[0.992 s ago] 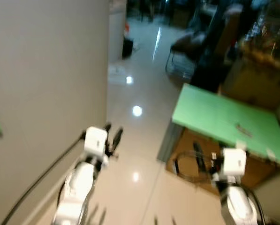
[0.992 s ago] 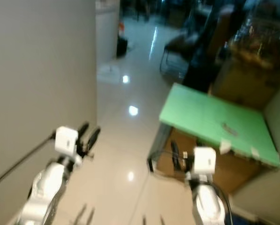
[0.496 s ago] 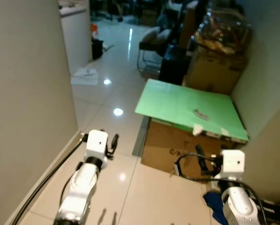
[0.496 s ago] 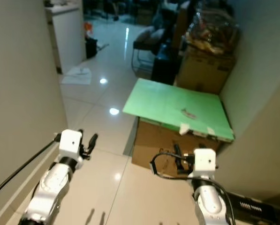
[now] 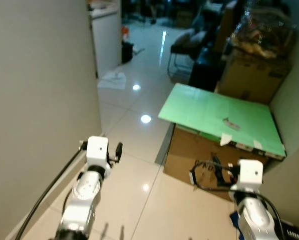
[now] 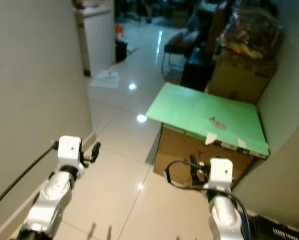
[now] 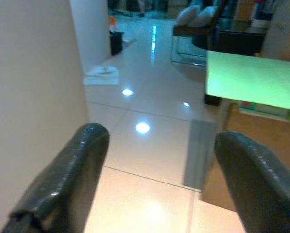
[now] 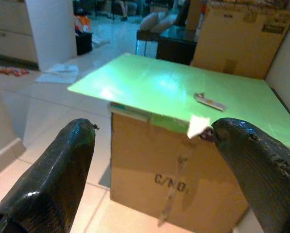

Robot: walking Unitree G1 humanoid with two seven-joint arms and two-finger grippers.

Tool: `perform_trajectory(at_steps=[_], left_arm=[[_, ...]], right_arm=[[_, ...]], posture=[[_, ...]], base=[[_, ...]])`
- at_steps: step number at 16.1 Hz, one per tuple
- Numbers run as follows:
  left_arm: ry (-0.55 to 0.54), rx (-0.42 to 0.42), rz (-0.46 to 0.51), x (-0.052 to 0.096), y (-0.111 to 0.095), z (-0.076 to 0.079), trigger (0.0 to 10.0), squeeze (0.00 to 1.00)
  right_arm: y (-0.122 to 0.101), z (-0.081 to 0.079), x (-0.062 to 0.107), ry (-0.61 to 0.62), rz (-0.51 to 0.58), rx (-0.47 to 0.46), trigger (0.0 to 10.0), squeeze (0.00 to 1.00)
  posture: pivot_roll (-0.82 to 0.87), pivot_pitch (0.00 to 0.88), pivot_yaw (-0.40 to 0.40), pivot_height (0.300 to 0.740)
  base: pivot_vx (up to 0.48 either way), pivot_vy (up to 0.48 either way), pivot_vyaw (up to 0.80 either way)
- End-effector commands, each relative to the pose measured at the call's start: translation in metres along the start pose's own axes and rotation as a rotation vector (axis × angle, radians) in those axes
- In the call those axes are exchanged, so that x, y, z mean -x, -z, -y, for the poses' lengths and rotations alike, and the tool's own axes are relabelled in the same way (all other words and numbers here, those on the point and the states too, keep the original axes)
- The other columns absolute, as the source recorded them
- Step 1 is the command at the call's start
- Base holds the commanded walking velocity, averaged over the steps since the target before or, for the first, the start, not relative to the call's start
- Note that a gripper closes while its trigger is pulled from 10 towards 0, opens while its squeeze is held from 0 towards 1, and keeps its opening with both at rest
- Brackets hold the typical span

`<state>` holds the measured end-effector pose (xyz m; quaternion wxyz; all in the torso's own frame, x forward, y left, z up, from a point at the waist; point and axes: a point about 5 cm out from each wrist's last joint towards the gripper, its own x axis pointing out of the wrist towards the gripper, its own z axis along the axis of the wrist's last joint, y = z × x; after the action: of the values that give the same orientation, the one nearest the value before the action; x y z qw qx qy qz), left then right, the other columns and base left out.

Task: Hang keys on a hook

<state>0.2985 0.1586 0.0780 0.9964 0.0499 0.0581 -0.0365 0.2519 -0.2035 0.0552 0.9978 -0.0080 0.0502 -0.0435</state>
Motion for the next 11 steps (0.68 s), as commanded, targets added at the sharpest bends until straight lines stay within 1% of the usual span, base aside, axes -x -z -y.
perform_trajectory(at_steps=[1, 2, 3, 4, 5, 6, 7, 8, 9, 11], left_arm=[[0.012, -0.041, 0.029, -0.003, -0.007, 0.004, 10.0, 1.0], [0.036, -0.064, 0.027, -0.001, -0.005, 0.008, 10.0, 1.0], [0.052, -0.074, 0.023, 0.0, -0.003, 0.011, 10.0, 1.0], [0.067, -0.069, 0.021, 0.001, -0.001, 0.013, 10.0, 1.0], [0.092, -0.047, 0.025, 0.002, -0.002, 0.016, 10.0, 1.0], [0.101, -0.037, 0.027, 0.002, -0.002, 0.017, 10.0, 1.0], [0.117, -0.024, 0.071, 0.0, -0.008, 0.023, 10.0, 0.0], [0.133, -0.008, 0.083, 0.0, -0.011, 0.026, 10.0, 0.0], [0.174, 0.042, 0.104, 0.001, -0.016, 0.03, 10.0, 0.0], [0.166, 0.032, 0.128, 0.002, -0.016, 0.028, 10.0, 0.0]], right_arm=[[0.001, 0.004, -0.001, 0.021, -0.007, -0.016, 10.0, 0.0], [0.001, 0.003, -0.002, 0.017, -0.004, -0.013, 10.0, 0.0], [-0.001, 0.002, -0.002, 0.004, 0.015, -0.027, 10.0, 0.98], [-0.003, 0.003, -0.002, 0.001, 0.024, 0.011, 10.0, 1.0], [-0.004, 0.005, -0.003, 0.026, 0.013, 0.038, 10.0, 1.0], [-0.004, 0.006, -0.003, 0.034, 0.01, 0.043, 10.0, 1.0], [-0.005, 0.004, -0.005, -0.004, 0.004, 0.086, 10.0, 0.0], [-0.005, 0.005, -0.005, -0.007, 0.002, 0.05, 10.0, 0.0], [-0.008, 0.005, -0.004, -0.015, 0.023, 0.069, 10.0, 0.0], [-0.007, 0.005, -0.004, 0.002, 0.019, 0.077, 10.0, 0.0]], posture=[[-0.08, 0.0, -0.069, 0.74], [-0.08, 0.0, -0.07, 0.74], [-0.08, 0.0, -0.07, 0.74], [-0.09, 0.0, -0.073, 0.74], [-0.09, 0.0, -0.079, 0.74], [-0.09, 0.0, -0.079, 0.74], [-0.1, 0.0, -0.082, 0.74], [-0.1, 0.0, -0.083, 0.74], [-0.1, 0.0, -0.082, 0.74], [-0.1, 0.0, -0.081, 0.74]], base=[[0.0, 0.0, 0.0], [0.0, 0.0, 0.0], [0.0, 0.0, 0.0], [0.0, 0.0, 0.0], [0.0, 0.0, 0.0], [0.0, 0.0, 0.0], [0.0, 0.0, -0.52], [0.0, 0.0, -0.69], [0.48, 0.0, -0.69], [0.48, 0.0, -0.7]])
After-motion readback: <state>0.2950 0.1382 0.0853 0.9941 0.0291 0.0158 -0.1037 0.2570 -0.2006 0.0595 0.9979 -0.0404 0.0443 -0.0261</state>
